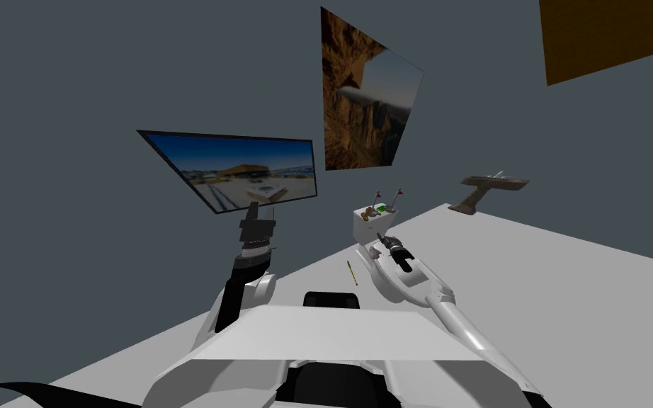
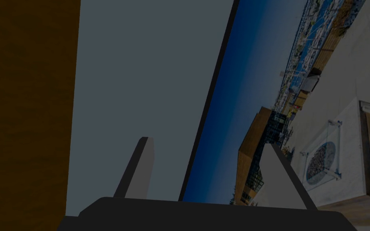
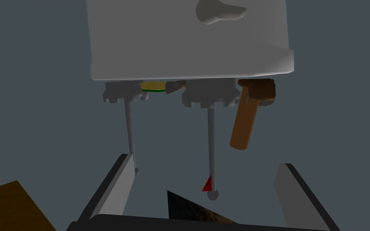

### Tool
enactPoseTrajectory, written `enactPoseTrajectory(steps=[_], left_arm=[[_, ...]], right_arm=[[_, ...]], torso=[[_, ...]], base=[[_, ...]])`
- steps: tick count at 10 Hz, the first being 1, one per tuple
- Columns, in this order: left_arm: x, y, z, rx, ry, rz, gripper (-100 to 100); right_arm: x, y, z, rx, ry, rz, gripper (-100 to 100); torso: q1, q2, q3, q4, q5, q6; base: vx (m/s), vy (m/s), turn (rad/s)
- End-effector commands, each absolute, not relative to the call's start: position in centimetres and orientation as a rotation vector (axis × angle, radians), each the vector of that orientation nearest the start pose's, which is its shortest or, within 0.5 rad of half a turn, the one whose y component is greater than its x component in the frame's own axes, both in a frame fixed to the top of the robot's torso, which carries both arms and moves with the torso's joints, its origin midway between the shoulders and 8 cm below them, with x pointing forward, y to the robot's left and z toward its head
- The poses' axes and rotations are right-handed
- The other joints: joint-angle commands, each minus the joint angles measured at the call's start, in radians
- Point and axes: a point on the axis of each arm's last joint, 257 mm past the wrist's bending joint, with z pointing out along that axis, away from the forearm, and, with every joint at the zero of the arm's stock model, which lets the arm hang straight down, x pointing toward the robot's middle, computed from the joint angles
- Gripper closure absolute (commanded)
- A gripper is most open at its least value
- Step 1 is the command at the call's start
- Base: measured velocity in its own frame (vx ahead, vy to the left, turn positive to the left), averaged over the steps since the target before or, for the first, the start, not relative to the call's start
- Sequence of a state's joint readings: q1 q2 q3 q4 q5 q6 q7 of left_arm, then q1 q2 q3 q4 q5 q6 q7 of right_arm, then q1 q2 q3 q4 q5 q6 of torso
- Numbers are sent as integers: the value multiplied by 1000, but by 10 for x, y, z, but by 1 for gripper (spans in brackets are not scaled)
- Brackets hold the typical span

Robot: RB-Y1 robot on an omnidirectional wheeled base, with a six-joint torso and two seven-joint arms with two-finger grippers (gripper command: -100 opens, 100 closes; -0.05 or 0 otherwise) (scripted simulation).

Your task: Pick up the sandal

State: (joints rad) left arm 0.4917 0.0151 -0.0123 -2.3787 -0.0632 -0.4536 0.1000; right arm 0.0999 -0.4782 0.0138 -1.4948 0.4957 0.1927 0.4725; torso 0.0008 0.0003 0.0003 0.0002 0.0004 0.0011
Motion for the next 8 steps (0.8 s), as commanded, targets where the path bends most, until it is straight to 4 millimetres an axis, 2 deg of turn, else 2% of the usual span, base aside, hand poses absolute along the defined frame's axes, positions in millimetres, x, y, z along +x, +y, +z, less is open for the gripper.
enactPoseTrajectory(steps=[1, 4, 5, 8], left_arm=[[333, 262, 61, -599, 595, -1383, 0], [333, 262, 61, -599, 595, -1383, 0], [333, 262, 61, -599, 595, -1383, 0], [333, 262, 61, -599, 595, -1383, 0]], right_arm=[[495, -448, -314, 244, 1863, -199, -100], [486, -478, -339, 227, 1935, -327, -100], [488, -493, -337, 184, 1953, -418, -100], [473, -525, -357, 169, 2020, -553, -100]], torso=[[0, 0, 0, 0, 0, 0], [3, -1, -1, 0, 1, -1], [3, -1, -1, 0, 1, 0], [3, -2, -1, 0, 1, -1]], base=[[14, 55, 192], [17, 70, 130], [21, 94, 185], [23, 68, 129]])
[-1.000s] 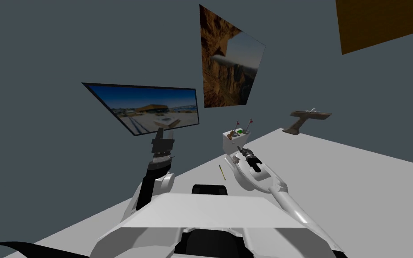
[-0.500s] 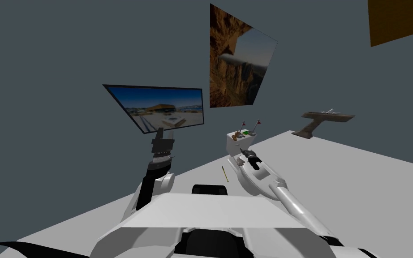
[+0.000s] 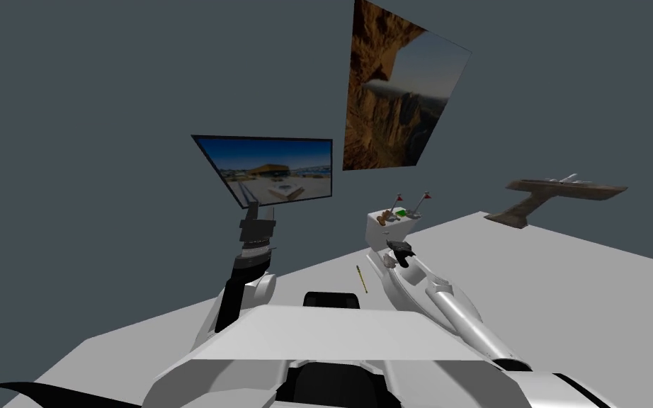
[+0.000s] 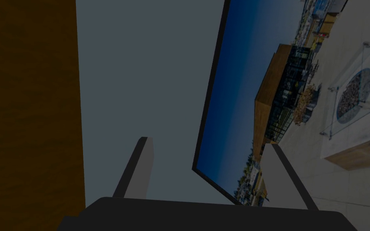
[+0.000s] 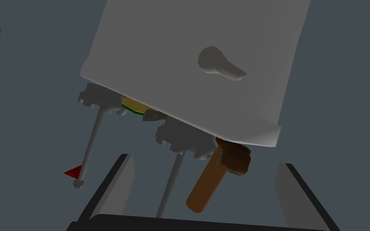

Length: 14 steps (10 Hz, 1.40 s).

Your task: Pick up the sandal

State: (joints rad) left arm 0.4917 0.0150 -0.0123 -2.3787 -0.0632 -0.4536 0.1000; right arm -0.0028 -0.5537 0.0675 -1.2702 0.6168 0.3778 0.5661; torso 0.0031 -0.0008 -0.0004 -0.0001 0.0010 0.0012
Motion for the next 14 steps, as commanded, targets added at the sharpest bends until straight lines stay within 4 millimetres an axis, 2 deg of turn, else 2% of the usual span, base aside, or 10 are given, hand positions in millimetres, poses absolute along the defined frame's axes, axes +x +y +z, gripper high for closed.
enactPoseTrajectory(steps=[1, 3, 4, 5, 6, 7, 9, 10, 12, 14], left_arm=[[333, 262, 61, -599, 595, -1383, 0], [333, 262, 61, -599, 595, -1383, 0], [333, 262, 61, -599, 595, -1383, 0], [333, 262, 61, -599, 595, -1383, 0], [333, 262, 61, -599, 595, -1383, 0], [333, 262, 61, -599, 595, -1383, 0], [333, 262, 61, -599, 595, -1383, 0], [333, 262, 61, -599, 595, -1383, 0], [333, 262, 61, -599, 595, -1383, 0], [333, 262, 61, -599, 595, -1383, 0]], right_arm=[[475, -539, -352, 126, 2027, -639, -100], [465, -549, -363, 142, 2056, -666, -100], [464, -565, -358, 109, 2066, -761, -100], [456, -572, -367, 115, 2087, -776, -100], [449, -590, -366, 86, 2105, -875, -100], [445, -594, -369, 90, 2114, -884, -100], [434, -625, -362, 29, 2137, -1058, -100], [422, -633, -368, 45, 2158, -1089, -100], [406, -663, -359, -4, 2175, -1256, -100], [399, -668, -362, 6, 2186, -1276, -100]], torso=[[0, 0, 0, 0, 0, 0], [0, -1, 0, 0, 0, 0], [-3, 1, 0, 0, -1, 0], [0, 0, 0, 0, 0, -1], [-1, 0, 0, 0, 0, 0], [0, -1, 0, 0, 0, -1], [1, -1, -1, 0, 0, -1], [3, -3, -2, 0, 1, -1], [0, -2, -1, 0, 0, 0], [0, -3, -1, -1, 0, 0]], base=[[36, 82, 150], [25, 37, 54], [15, 63, 182], [34, 57, 107], [42, 67, 149], [39, 58, 92], [62, 92, 214], [55, 74, 72], [68, 63, 167], [58, 47, 29]])
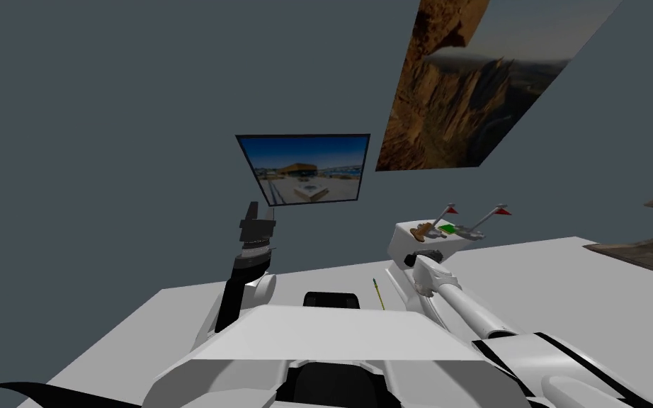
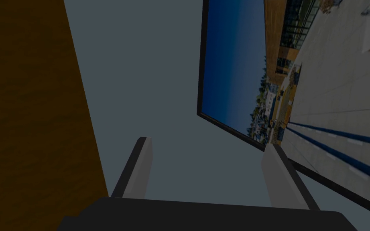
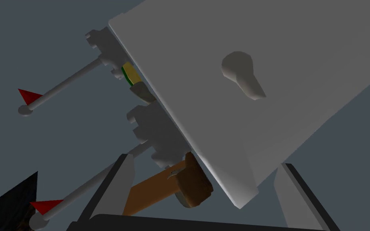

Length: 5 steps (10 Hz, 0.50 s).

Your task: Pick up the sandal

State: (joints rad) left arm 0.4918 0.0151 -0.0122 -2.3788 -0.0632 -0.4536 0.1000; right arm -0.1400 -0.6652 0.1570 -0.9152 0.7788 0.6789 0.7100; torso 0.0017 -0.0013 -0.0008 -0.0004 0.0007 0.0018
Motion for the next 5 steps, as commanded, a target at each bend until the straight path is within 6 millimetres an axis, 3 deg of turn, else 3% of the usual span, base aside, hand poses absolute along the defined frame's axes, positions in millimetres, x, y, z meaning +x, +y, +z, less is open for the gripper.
enactPoseTrajectory(steps=[1, 3, 5], left_arm=[[333, 262, 61, -599, 595, -1383, 0], [333, 262, 61, -599, 595, -1383, 0], [333, 262, 61, -599, 595, -1383, 0]], right_arm=[[389, -683, -356, -12, 2191, -1360, -100], [365, -712, -344, -40, 2203, -1520, -100], [351, -726, -338, -46, 2209, -1599, -100]], torso=[[0, 0, 0, 0, 0, 0], [1, -2, -1, 0, 0, -1], [1, -2, -1, 0, 0, 0]], base=[[46, 33, 123], [109, 66, 172], [68, 34, 70]])
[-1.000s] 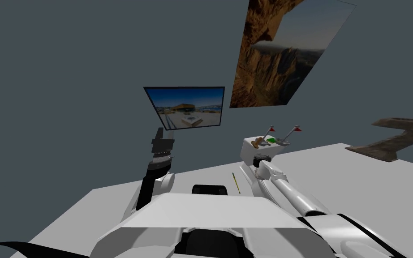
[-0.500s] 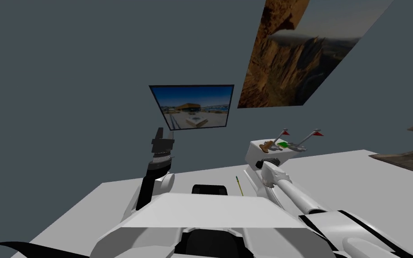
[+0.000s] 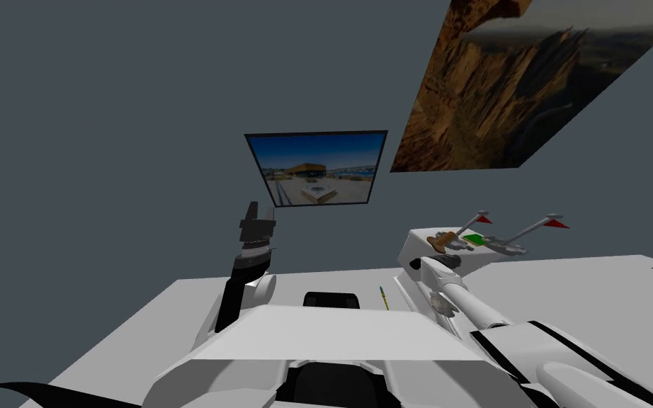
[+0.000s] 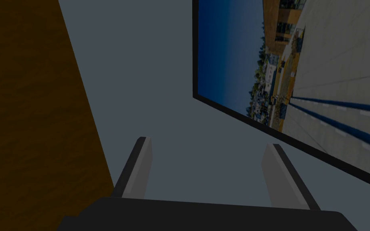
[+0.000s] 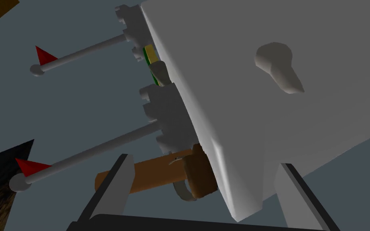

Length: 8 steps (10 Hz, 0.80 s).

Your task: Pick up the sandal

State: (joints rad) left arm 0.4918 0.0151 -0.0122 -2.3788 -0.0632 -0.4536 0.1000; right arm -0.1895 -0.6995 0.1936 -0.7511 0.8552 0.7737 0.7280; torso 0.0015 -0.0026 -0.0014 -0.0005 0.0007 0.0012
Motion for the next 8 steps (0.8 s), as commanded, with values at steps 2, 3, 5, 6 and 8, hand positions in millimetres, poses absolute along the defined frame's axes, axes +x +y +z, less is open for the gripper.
enactPoseTrajectory(steps=[2, 3, 5, 6, 8], left_arm=[[333, 262, 61, -599, 595, -1383, 0], [333, 262, 61, -599, 595, -1382, 0], [333, 262, 61, -599, 595, -1382, 0], [333, 262, 61, -599, 595, -1382, 0], [333, 262, 61, -599, 595, -1382, 0]], right_arm=[[330, -745, -328, -62, 2214, -1716, -100], [320, -752, -325, -69, 2218, -1761, -100], [298, -763, -327, -87, 2241, -1839, -100], [298, -763, -327, -87, 2241, -1839, -100], [295, -762, -328, -89, 2246, -1841, -100]], torso=[[0, 0, 0, 0, 0, 0], [-1, -3, -1, 0, 0, 0], [0, -3, -2, -1, 0, 0], [-1, -3, -2, -1, 0, 0], [-1, 0, 0, 0, 0, 1]], base=[[99, 20, 115], [128, 11, 98], [113, 27, 87], [98, 5, 34], [46, 11, 7]])
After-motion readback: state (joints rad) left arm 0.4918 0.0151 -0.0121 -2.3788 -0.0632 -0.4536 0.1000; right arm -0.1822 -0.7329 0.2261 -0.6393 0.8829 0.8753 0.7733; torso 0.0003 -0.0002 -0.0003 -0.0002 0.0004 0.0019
